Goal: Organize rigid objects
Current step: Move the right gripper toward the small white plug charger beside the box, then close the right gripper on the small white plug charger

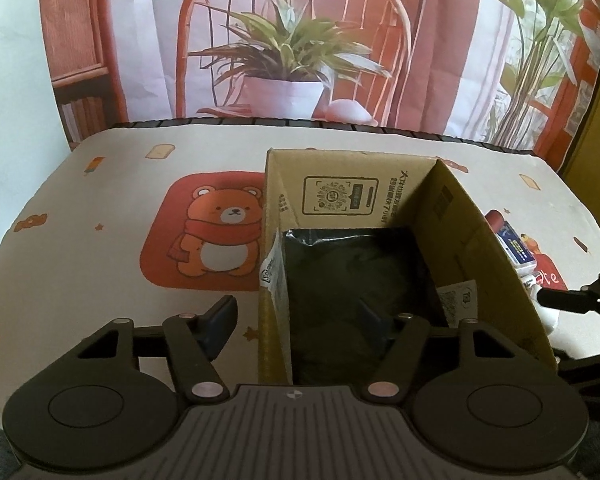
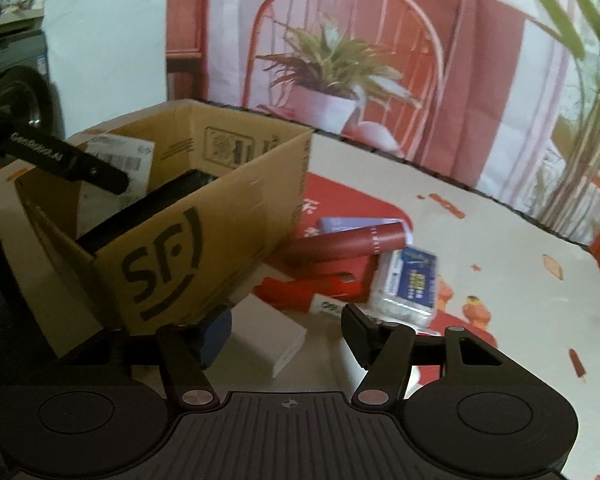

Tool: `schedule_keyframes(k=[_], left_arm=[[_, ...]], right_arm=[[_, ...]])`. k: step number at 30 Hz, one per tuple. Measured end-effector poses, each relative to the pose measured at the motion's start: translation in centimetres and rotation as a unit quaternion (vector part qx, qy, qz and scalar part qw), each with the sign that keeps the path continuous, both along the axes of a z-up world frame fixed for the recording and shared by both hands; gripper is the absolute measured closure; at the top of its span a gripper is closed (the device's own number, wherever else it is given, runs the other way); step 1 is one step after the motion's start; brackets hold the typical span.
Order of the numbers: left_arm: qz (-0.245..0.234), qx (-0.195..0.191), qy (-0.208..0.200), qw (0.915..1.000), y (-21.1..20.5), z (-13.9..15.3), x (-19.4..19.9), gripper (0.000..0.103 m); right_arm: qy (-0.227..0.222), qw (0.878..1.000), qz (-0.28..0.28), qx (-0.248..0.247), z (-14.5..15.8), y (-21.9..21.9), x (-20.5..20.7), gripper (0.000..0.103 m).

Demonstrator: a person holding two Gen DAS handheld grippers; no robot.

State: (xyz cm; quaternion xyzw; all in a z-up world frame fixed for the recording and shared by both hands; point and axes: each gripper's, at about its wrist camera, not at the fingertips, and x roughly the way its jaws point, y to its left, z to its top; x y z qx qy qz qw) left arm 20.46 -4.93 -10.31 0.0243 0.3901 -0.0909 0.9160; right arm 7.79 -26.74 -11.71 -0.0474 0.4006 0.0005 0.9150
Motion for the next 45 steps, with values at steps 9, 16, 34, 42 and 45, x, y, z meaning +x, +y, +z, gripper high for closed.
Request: schedule_keyframes(k=[9,16,34,42,45], left_arm=[[-0.009,-0.008,0.008,0.9999,-0.1,-0.4,0.1,0.052],[-0.008,-0.013,0.007,0.9999,0.2,-0.5,0.2,0.056],[-0.001,-0.02,0.012,0.9997,0.6,-0.2,-0.2,0.055],[0.003,-0.027,0.013,0.9995,1.2,-0.2,-0.7,0.055],[0.004,-0.03,0.014,0.9994,1.4,-0.1,-1.0,0.055]], right_arm=[[0.031,0.998,0.051,-0.009,-1.0,1.3,1.1,0.051],[0.044,0.997,0.063,0.001,-1.1,0.5,1.9,0.05],[0.057,0.996,0.067,-0.028,-1.3,0.8,2.7,0.051],[0.056,0.997,0.047,-0.026,-1.1,0.9,2.4,0.052],[0.055,0.997,0.04,-0.024,-1.1,1.0,2.4,0.052]])
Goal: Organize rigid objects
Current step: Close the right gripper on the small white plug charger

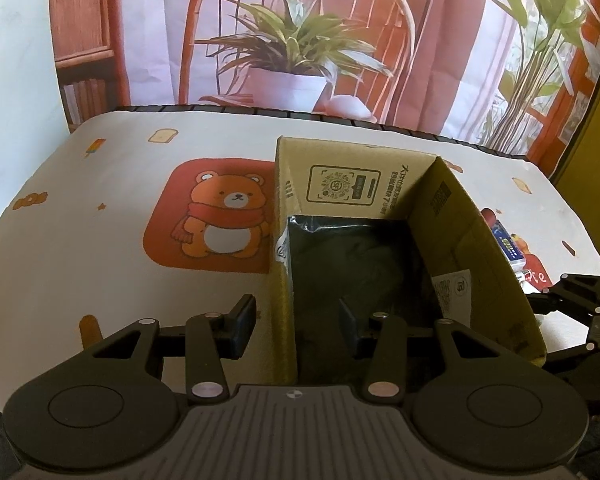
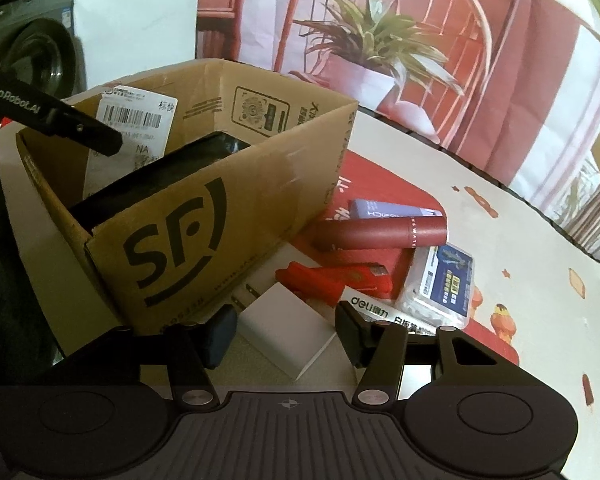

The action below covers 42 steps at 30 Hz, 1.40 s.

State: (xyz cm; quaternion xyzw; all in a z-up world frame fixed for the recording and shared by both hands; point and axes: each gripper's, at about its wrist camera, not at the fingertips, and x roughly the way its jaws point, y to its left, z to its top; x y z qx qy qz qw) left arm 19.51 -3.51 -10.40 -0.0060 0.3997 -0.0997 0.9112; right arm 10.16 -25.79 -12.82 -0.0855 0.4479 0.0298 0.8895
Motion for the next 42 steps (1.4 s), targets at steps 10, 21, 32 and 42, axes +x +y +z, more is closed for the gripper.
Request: schedule_keyframes(k=[10,21,32,42], left_arm=[[0.0,-0.017,0.001,0.9999,0.7,0.0,-0.4,0.074],[0.004,-0.023,0.002,0.9997,1.3,-0.2,-0.7,0.08],[0.004,-0.026,0.001,0.9996,1.4,-0.3,-0.8,0.08],[-0.001,-0.032,0.003,0.9995,1.5,-0.4,-0.9,0.08]], right_arm=[[0.006,1.0,-0.003,0.0,0.1,0.2,-0.3,0.051],[0.024,0.999,0.03,-0.024,0.0,0.7,0.4,0.049],[0.054,0.998,0.017,-0.017,-0.7,0.3,1.4,0.051],[0.048,0.992,-0.102,0.052,-0.1,-1.7,1.1,0.055]])
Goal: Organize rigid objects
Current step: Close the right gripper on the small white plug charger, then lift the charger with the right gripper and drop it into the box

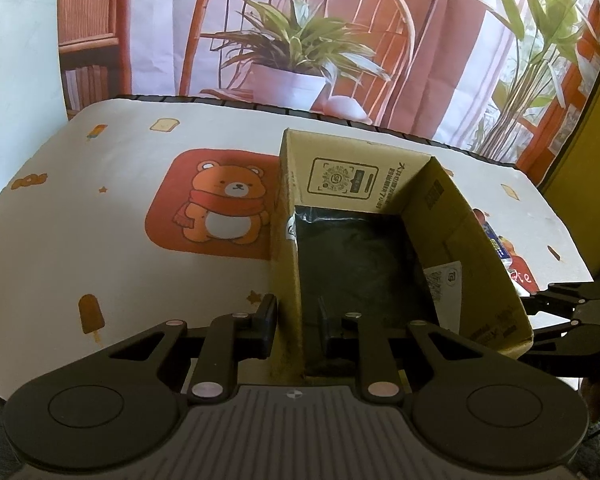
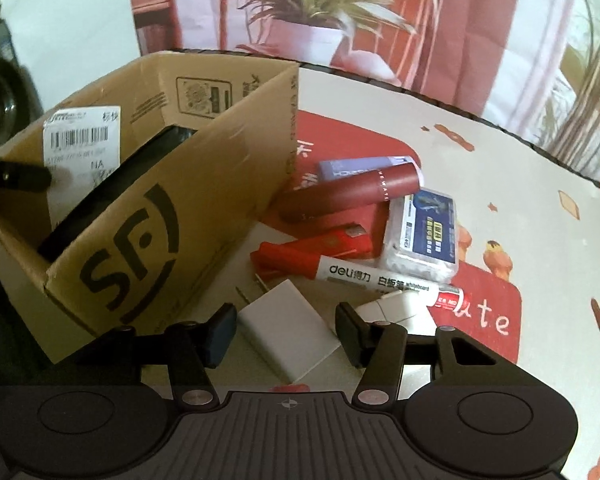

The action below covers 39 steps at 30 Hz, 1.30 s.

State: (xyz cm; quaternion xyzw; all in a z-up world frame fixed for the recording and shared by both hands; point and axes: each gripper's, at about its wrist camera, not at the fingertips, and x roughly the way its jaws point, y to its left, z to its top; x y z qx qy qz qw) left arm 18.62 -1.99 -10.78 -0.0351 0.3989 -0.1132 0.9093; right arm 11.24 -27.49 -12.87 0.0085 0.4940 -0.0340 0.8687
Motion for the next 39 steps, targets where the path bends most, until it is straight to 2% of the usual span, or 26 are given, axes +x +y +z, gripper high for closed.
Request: schedule_keyframes(k=[9,20,32,39], left_arm=[[-0.002,-0.006,0.0,1.0,0.2,-0.1,-0.2,0.08],[-0.003,-0.006,-0.001,1.0,0.2,-0.2,-0.3,0.08],[-0.002,-0.003,-0.006,1.0,0.1,-0.1,-0.3,0.087],[-0.002,-0.004,-0.005,1.0,0.2,-0.1,-0.3,0.087]], right_arm=[[-0.008,0.999,-0.041,0.028,0.3,-0.4,0.0,0.062],[-0.045,0.991,-0.106,0.074,0.6,-1.7,0.0,0.064],[-0.093,0.986,-0.122,0.063,2.7,-2.3,-0.9,0.064],[-0.133,0.984,-0.112,0.049,5.7,-2.2,-0.6,0.064]])
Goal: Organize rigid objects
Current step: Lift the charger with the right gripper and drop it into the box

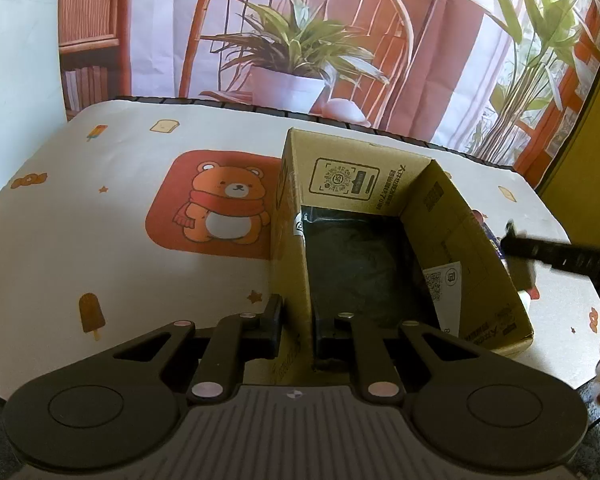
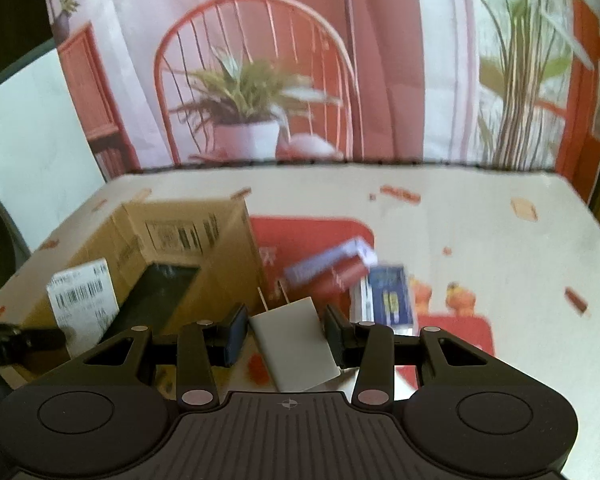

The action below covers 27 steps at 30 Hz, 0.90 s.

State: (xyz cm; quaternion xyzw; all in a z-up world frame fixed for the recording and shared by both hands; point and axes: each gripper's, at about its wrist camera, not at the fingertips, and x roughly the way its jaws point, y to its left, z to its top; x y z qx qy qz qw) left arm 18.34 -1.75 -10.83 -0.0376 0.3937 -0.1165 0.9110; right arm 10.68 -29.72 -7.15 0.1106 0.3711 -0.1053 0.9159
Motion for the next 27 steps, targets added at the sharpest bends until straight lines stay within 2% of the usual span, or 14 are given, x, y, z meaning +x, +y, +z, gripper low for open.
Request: schedule_keyframes(k=[8,13,20,23,27], left_arm=[[0.001,-0.002,0.0,1.0,0.1,0.0,0.0,0.087],[0.001,-0.002,0.0,1.0,0.1,0.0,0.0,0.087],[0.003,-0.005,0.003,1.0,0.3,-0.3,0.2,0.087],[0.002,-0.006,0.003,1.0,0.3,-0.4,0.3,0.087],[0.001,-0.009,0.003,1.0,0.4,-0.5,0.3,0.087]], right_arm=[[-0.032,0.998,0.05,-0.012,3.7,1.8,3.1,0.064],[-0.026,0.994,0.11,-0.002,4.2,4.3,7.2,0.064],[0.05,0.983,0.175,-0.003,1.5,8.5,13.2,0.064],[0.084,0.98,0.179,0.001,0.0,9.5,14.9,0.064],[0.122,0.98,0.156,0.013,-1.7,9.6,16.5,0.064]])
